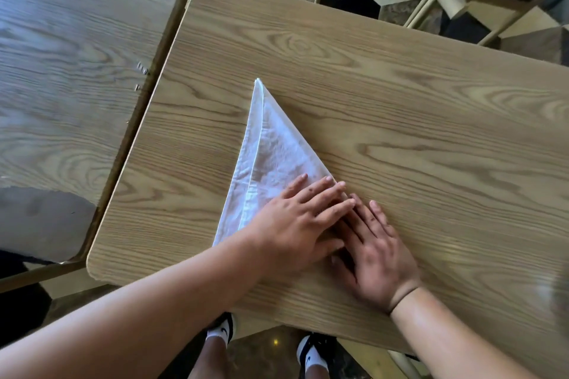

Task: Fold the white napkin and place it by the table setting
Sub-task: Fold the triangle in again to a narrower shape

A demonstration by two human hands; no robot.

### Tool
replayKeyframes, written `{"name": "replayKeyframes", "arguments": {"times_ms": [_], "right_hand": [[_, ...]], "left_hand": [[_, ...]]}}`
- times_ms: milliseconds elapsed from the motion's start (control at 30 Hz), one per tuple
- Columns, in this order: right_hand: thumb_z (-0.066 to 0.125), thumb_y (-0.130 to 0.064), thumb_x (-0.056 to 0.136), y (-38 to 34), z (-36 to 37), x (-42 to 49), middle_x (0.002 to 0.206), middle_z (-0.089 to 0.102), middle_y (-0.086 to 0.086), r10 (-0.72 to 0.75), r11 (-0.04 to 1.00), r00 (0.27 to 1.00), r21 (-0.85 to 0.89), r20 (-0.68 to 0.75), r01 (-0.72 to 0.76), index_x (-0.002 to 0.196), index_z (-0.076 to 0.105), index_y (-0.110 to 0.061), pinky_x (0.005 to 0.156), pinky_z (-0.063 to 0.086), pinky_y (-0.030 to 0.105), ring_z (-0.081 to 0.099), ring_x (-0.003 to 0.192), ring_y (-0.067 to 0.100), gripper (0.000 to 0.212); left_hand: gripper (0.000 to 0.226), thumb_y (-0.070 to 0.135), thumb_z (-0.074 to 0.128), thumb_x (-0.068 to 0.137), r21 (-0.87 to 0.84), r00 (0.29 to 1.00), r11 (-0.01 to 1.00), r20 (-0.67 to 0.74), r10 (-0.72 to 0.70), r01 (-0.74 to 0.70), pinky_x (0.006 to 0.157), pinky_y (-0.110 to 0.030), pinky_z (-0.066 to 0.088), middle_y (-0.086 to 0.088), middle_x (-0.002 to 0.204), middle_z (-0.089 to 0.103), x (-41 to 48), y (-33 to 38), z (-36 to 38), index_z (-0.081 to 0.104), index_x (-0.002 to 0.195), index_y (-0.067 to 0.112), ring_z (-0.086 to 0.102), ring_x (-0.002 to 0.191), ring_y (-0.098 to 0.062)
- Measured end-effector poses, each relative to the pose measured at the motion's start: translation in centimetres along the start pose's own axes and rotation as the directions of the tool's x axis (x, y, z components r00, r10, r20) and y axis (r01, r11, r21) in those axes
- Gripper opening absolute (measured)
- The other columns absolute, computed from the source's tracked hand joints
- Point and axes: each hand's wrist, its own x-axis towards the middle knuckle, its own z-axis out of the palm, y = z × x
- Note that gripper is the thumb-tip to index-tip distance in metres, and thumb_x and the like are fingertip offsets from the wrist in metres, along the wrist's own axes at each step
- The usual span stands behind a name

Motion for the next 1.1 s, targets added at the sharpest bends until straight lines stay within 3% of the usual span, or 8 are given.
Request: {"name": "replayKeyframes", "arguments": {"times_ms": [133,367,467,700,767,867,967,1100], "right_hand": [[0.054,-0.049,0.089,-0.2,-0.1,0.2,0.168,0.034,0.011,0.003,1.0,1.0,-0.028,0.001,-0.003,0.157,0.039,-0.011,0.122,0.03,0.058,0.031,0.157,0.032,0.079],[0.057,-0.047,0.088,0.0,0.0,0.1,0.17,0.032,0.008,-0.007,1.0,1.0,-0.021,-0.007,0.007,0.159,0.039,-0.011,0.122,0.031,0.058,0.031,0.157,0.031,0.082],[0.058,-0.047,0.087,0.0,0.1,0.2,0.17,0.032,0.008,-0.015,1.0,1.0,-0.019,-0.014,0.015,0.159,0.04,-0.01,0.122,0.03,0.058,0.031,0.157,0.031,0.083],[0.057,-0.047,0.087,0.0,0.1,0.1,0.169,0.034,0.009,-0.025,1.0,1.0,-0.017,-0.018,0.025,0.158,0.041,-0.009,0.12,0.032,0.059,0.034,0.155,0.033,0.082],[0.056,-0.046,0.087,0.0,0.0,0.2,0.169,0.034,0.009,-0.021,1.0,1.0,-0.013,-0.013,0.021,0.158,0.04,-0.01,0.12,0.033,0.059,0.033,0.156,0.033,0.082],[0.054,-0.046,0.089,-0.2,-0.1,0.1,0.17,0.032,0.008,-0.016,1.0,1.0,0.0,-0.01,0.016,0.16,0.038,-0.01,0.122,0.032,0.06,0.031,0.157,0.032,0.081],[0.051,-0.045,0.091,-0.3,-0.1,0.0,0.17,0.03,0.007,-0.01,1.0,1.0,0.011,-0.015,0.01,0.16,0.038,-0.01,0.122,0.031,0.06,0.029,0.158,0.031,0.078],[0.051,-0.044,0.091,-0.4,-0.1,-0.1,0.171,0.029,0.006,-0.009,1.0,1.0,0.015,-0.02,0.009,0.16,0.039,-0.011,0.124,0.03,0.059,0.028,0.158,0.029,0.077]], "left_hand": [[0.071,0.069,0.047,0.1,0.093,0.999,0.995,-0.019,0.043,-0.041,0.129,-0.058,0.015,-0.001,0.172,0.031,-0.3,-3.8,-0.2,0.04,0.161,0.035,0.023,0.161,-0.022],[0.079,0.076,0.039,0.094,0.175,0.92,0.903,-0.058,-0.389,0.393,0.13,-0.06,0.006,0.003,0.177,0.016,2.6,-14.1,-5.7,0.026,0.164,0.043,0.01,0.164,-0.02],[0.078,0.077,0.037,0.093,0.146,0.891,0.879,-0.053,-0.451,0.454,0.131,-0.056,0.002,0.004,0.178,0.009,3.6,-14.8,-6.3,0.023,0.163,0.045,0.005,0.164,-0.017],[0.08,0.074,0.045,0.092,0.063,0.895,0.894,-0.09,-0.437,0.443,0.131,-0.056,0.004,0.0,0.178,0.011,3.3,-14.7,-6.3,0.026,0.164,0.042,0.007,0.164,-0.018],[0.075,0.062,0.057,0.092,0.045,0.909,0.919,-0.171,-0.38,0.392,0.129,-0.059,0.014,-0.006,0.174,0.026,2.8,-14.4,-6.1,0.04,0.16,0.032,0.023,0.161,-0.026],[0.039,0.035,0.067,0.093,0.102,0.958,0.981,-0.255,-0.135,0.165,0.113,-0.057,0.044,-0.012,0.149,0.061,0.7,-12.8,-5.7,0.071,0.128,0.019,0.058,0.135,-0.035],[0.021,0.031,0.069,0.094,0.048,0.983,0.998,-0.181,-0.018,0.027,0.097,-0.048,0.054,-0.005,0.135,0.069,-4.3,-9.6,-5.2,0.076,0.111,0.021,0.065,0.124,-0.031],[0.031,0.048,0.073,0.092,-0.031,1.0,0.999,-0.03,-0.01,0.009,0.112,-0.046,0.046,-0.001,0.146,0.064,-11.8,-5.9,-4.8,0.077,0.113,0.025,0.058,0.138,-0.026]]}}
